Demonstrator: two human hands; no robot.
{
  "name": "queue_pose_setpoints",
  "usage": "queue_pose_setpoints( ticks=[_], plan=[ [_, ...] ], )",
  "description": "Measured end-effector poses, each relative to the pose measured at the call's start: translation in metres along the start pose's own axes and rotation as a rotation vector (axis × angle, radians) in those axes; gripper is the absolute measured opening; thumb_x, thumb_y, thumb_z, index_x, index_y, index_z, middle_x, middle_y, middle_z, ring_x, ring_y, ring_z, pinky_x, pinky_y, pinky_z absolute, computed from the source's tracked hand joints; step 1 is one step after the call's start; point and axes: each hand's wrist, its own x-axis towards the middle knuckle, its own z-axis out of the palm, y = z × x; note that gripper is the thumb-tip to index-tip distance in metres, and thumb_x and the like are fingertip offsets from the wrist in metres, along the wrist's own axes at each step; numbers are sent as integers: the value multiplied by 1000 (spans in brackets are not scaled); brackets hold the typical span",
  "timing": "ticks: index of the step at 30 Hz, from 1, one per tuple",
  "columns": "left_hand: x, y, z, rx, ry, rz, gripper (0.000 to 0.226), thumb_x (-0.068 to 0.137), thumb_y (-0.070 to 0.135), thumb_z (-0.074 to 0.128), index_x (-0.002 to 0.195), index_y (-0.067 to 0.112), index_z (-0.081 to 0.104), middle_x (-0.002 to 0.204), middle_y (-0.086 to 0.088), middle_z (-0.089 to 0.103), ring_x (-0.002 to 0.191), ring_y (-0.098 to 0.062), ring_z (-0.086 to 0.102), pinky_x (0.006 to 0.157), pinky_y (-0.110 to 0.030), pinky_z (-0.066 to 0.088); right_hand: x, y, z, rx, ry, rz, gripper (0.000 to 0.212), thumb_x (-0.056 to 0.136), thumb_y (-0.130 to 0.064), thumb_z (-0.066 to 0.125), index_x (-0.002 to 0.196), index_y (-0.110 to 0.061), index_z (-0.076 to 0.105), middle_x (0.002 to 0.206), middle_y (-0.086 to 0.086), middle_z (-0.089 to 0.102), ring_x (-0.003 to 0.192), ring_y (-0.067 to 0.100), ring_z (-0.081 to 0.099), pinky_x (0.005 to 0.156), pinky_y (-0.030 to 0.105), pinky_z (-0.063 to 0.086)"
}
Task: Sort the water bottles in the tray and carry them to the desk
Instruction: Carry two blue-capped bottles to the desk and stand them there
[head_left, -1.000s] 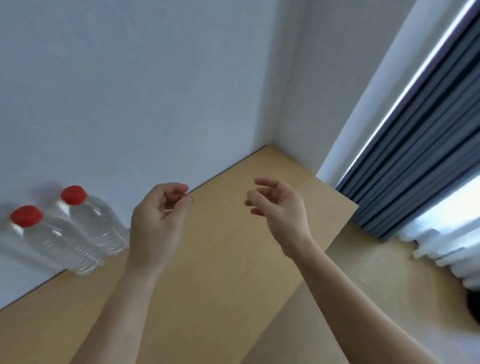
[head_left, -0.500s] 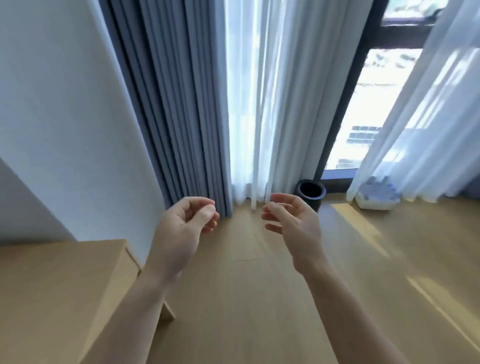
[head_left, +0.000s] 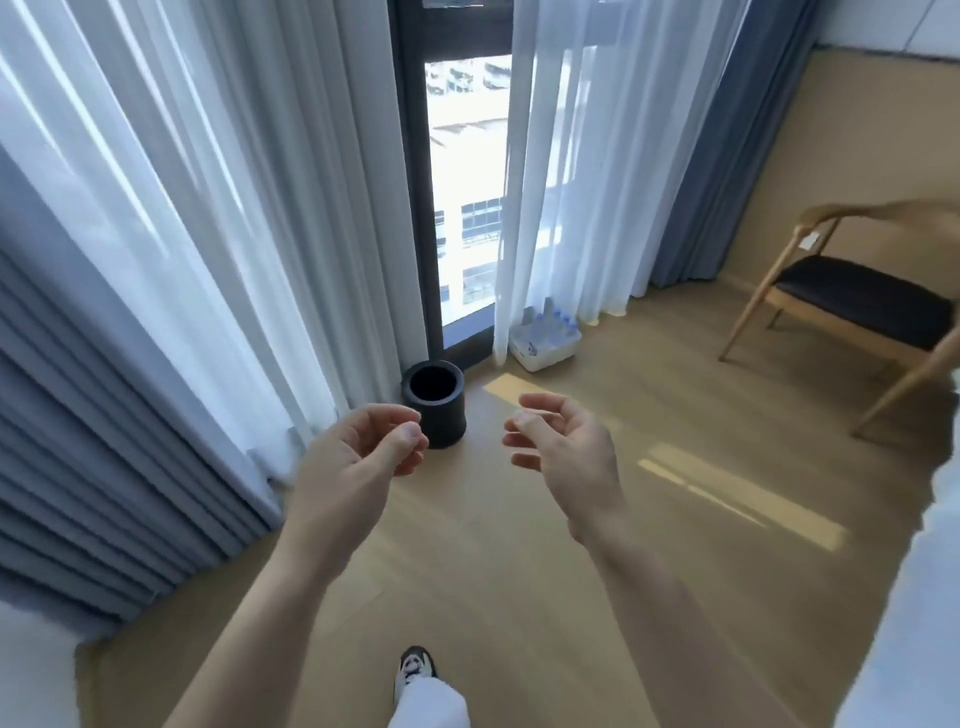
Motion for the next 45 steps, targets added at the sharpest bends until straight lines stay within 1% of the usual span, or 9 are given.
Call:
queue_pose_setpoints(
  ticks=[6,10,12,15,19,25,31,39,45],
  plan=[
    [135,13,-7,-57,-89,3,15,86,9,61,80,19,69,64,5,71,65,-13,65,68,-24,51,100,-32,32,-32,141,-43,10,85,-14,60,93,-20,63,82,6,70,71,13,67,68,30,56],
    [203,7,-4,-29,-138,-4,15,87,11,60,80,20,69,69,0,71,58,0,63,54,-10,48,146,-32,40,-41,247,-28,8,87,-14,60,93,-19,62,78,4,70,71,14,66,69,32,55],
    [228,3,3,-41,-170,-28,13,87,12,59,82,19,69,75,-4,71,61,-5,63,51,-6,46,165,-30,41,-21,277,-15,5,88,-18,60,92,-18,62,76,3,69,69,14,66,68,32,54],
    [265,4,16,-31,-229,-32,11,88,14,59,85,18,69,77,-4,72,69,-14,65,55,-8,48,198,-29,42,30,308,0,14,89,-27,58,92,-14,62,74,3,67,68,15,65,65,32,53],
    [312,9,34,-33,-235,-23,10,88,10,59,86,14,68,77,-8,72,69,-16,65,58,-10,51,255,-28,43,63,308,25,12,90,-23,57,93,-13,62,77,5,67,69,16,65,64,31,53],
    [394,19,74,19,-171,26,11,87,8,60,83,14,69,63,4,72,61,-7,66,57,-10,51,367,-33,42,90,214,33,11,91,-22,56,94,-13,62,78,5,68,71,17,66,64,29,54],
    [482,39,139,32,-78,17,11,87,10,60,84,15,69,66,0,72,70,-20,65,73,-30,55,479,-60,0,123,181,36,10,91,-19,56,95,-13,61,76,5,67,66,16,65,64,29,54],
    [572,36,273,-15,-185,-95,8,86,10,62,88,14,69,69,-3,73,71,-21,65,77,-36,55,579,-64,-95,173,386,64,14,93,-16,51,91,-10,64,69,3,68,68,19,64,62,32,52],
    [656,33,351,-62,-246,-111,13,86,2,59,81,11,68,64,-4,68,64,-19,60,74,-34,53,658,-67,-129,133,426,86,10,92,-10,52,91,-11,63,70,3,66,64,17,63,63,32,52]
  ],
)
